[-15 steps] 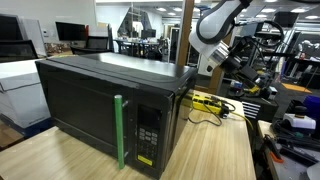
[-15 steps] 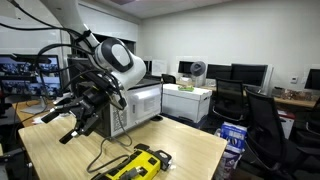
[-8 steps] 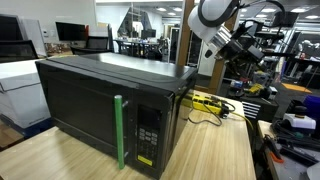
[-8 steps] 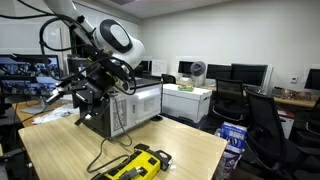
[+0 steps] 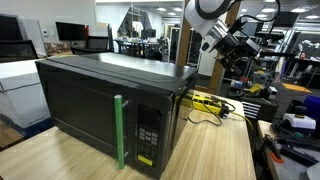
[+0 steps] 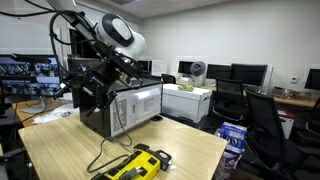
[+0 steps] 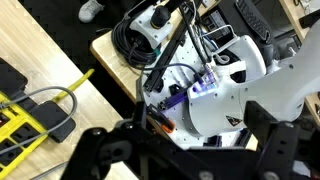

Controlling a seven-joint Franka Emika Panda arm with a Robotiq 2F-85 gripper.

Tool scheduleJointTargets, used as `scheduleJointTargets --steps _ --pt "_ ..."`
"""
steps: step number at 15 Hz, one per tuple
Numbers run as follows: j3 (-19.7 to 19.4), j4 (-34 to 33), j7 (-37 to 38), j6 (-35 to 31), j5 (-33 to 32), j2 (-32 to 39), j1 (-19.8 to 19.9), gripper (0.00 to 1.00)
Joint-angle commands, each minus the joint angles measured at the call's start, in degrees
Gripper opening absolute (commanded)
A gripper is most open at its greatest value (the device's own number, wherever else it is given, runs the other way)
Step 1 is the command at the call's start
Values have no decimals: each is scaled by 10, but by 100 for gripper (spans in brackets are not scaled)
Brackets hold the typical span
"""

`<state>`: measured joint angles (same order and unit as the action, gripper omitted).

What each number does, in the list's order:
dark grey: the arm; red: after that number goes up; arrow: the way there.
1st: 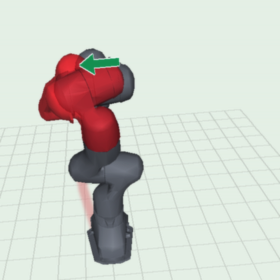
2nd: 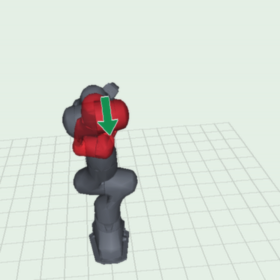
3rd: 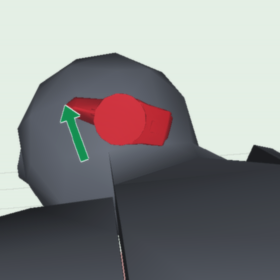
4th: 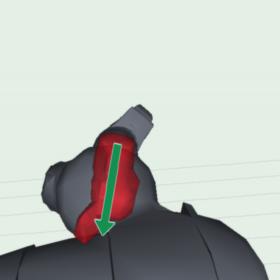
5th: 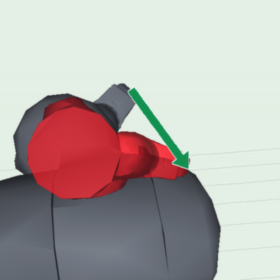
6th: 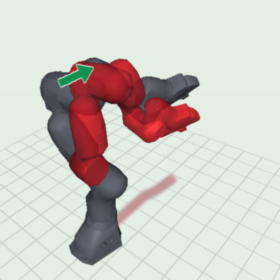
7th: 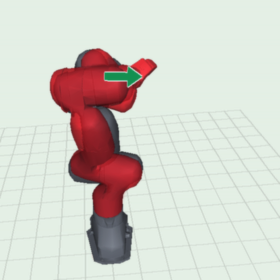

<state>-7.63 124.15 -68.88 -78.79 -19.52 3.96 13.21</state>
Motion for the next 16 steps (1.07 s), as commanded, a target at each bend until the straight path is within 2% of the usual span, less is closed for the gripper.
scheduleJointTargets --steps 1,9,16 --pt "-10 11 28 -36 6 -11 -5 100" --pt "-33 48 155 -256 78 -26 3 100" --pt "-71 117 271 -464 81 -24 25 100"
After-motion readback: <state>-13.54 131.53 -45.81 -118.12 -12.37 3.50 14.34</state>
